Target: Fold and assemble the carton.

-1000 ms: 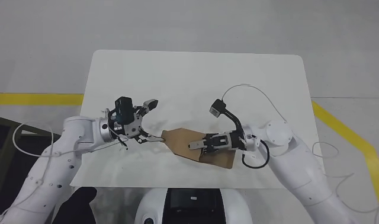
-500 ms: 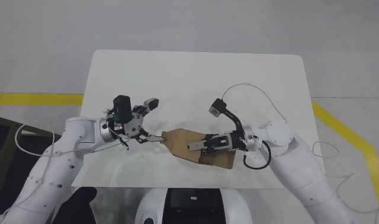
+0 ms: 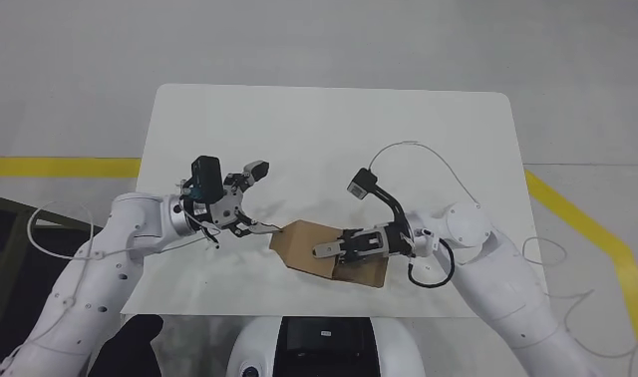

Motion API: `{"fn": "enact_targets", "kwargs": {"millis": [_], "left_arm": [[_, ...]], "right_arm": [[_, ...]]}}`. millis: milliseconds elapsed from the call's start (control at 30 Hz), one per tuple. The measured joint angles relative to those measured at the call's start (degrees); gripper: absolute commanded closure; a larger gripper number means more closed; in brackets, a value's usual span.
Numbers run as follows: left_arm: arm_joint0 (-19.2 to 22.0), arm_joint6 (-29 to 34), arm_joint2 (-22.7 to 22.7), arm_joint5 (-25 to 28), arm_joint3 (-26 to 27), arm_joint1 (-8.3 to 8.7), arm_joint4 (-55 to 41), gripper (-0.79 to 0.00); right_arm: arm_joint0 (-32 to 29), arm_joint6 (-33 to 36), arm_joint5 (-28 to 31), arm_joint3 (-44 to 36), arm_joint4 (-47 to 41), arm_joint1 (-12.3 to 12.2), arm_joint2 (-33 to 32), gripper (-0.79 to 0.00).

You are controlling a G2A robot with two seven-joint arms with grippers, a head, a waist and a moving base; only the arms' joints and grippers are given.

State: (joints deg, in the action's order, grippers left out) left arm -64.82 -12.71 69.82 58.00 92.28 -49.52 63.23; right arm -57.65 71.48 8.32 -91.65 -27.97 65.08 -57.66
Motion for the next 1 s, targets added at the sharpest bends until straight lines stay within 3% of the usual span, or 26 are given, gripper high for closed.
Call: {"fn": "enact_targets", "kwargs": {"millis": [1000], "left_arm": [[1.3,-0.6,-3.8,0.0,1.8,-0.68,-1.2,-0.785]], "right_arm": [[-0.4,-1.1,2.4,0.1,-6.6,0.4,-0.5,0.0]]}}
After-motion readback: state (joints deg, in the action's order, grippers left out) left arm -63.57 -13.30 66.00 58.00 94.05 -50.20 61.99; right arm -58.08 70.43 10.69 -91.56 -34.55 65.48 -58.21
